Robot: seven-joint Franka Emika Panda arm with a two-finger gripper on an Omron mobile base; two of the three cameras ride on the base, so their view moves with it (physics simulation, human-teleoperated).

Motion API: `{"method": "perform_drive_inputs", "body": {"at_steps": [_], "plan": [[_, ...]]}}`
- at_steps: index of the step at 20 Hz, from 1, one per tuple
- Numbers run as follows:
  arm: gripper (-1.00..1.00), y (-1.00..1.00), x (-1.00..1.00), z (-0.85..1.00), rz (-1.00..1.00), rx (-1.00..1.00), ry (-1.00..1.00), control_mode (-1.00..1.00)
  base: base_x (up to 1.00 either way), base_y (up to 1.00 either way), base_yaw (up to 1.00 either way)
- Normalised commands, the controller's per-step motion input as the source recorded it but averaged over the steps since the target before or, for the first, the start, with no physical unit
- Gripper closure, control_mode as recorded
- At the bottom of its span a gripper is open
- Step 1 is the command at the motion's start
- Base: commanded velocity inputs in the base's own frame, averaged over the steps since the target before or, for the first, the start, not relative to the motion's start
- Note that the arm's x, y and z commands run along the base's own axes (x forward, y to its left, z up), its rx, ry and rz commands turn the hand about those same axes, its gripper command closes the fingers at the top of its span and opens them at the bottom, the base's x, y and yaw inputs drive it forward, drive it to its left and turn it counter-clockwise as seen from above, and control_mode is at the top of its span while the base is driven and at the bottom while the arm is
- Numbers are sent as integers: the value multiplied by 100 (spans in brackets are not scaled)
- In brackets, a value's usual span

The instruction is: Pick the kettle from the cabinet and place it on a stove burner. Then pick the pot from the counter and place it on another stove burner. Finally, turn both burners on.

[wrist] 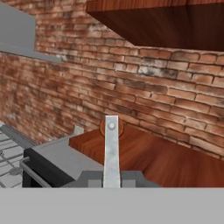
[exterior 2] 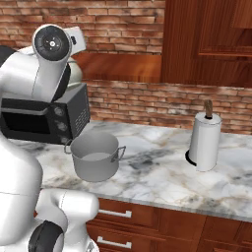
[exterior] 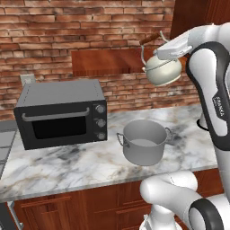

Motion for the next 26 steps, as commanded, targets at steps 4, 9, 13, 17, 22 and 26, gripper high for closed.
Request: {"method": "perform_drive_inputs", "body": {"at_steps": [4,9,13,17,22,26], "plan": [[100,0,-43,0,0,-1,0,-100,0,0,0],[100,0,-25,0,0,-1,0,-100,0,0,0],[100,0,0,0,0,0,0,-100,0,0,0],[100,0,-1,0,0,0,0,-100,0,0,0],[100,0,-12,0,0,0,0,100,-5,0,0],[100,0,0,0,0,0,0,100,-31,4,0]]}}
